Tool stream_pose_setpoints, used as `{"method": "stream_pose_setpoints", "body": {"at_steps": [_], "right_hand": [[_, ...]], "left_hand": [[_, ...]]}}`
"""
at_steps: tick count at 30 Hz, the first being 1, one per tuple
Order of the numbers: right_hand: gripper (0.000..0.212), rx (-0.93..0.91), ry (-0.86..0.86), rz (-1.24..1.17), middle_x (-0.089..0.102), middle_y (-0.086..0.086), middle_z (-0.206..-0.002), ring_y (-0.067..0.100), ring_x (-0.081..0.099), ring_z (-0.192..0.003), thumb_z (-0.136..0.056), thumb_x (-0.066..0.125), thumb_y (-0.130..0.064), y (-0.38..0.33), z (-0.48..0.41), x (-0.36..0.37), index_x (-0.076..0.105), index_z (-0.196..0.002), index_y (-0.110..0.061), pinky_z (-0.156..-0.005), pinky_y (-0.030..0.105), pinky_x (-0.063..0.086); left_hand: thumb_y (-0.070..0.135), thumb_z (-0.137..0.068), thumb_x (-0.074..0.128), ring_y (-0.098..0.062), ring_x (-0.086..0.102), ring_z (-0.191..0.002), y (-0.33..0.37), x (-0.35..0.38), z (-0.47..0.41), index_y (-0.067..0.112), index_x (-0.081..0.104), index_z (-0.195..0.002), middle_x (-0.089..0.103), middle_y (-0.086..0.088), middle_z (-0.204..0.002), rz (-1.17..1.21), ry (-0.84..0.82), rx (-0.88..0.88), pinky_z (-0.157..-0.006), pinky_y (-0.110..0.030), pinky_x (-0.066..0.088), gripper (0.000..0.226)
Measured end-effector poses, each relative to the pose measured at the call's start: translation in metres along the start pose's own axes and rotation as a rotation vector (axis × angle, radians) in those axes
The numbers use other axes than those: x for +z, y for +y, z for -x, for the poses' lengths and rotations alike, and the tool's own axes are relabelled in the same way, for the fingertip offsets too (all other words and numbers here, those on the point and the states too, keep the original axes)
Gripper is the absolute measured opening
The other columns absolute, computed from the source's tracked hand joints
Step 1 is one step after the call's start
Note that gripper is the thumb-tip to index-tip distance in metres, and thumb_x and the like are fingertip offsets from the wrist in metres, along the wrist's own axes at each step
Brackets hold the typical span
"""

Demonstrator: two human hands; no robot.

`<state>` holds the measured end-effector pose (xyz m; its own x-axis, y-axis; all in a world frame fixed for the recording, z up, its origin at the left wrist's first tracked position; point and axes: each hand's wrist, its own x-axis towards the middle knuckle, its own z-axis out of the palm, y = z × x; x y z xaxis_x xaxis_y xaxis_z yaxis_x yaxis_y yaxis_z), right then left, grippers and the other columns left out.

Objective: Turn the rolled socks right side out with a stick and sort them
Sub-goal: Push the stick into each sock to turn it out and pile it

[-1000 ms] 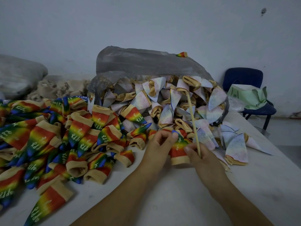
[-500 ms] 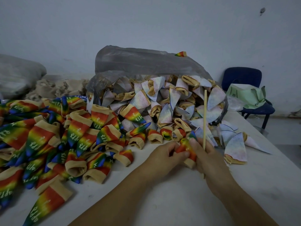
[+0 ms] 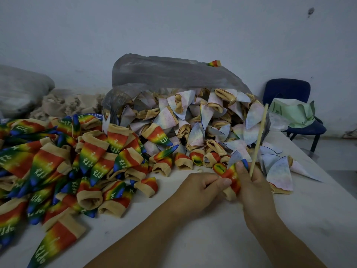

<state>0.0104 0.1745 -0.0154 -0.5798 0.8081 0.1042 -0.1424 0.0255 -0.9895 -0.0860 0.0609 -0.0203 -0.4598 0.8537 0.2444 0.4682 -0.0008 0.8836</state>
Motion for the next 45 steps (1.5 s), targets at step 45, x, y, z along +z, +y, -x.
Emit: {"method": "stream_pose_setpoints", "body": {"at_steps": [45], "right_hand": [[0.06,0.006,-0.047,0.461,0.035,0.0,-0.053,0.006,0.029,-0.04,-0.072,0.039,-0.074,-0.008,0.008,-0.003,0.043,-0.063,-0.015,-0.051,0.027,0.028]], "left_hand": [[0.069,-0.078,0.044,-0.01,0.067,-0.066,0.012,-0.05,-0.012,0.013,0.065,-0.113,0.075,-0.003,-0.089,1.226,0.608,-0.129,-0.056,-0.018,0.051,0.069]]}}
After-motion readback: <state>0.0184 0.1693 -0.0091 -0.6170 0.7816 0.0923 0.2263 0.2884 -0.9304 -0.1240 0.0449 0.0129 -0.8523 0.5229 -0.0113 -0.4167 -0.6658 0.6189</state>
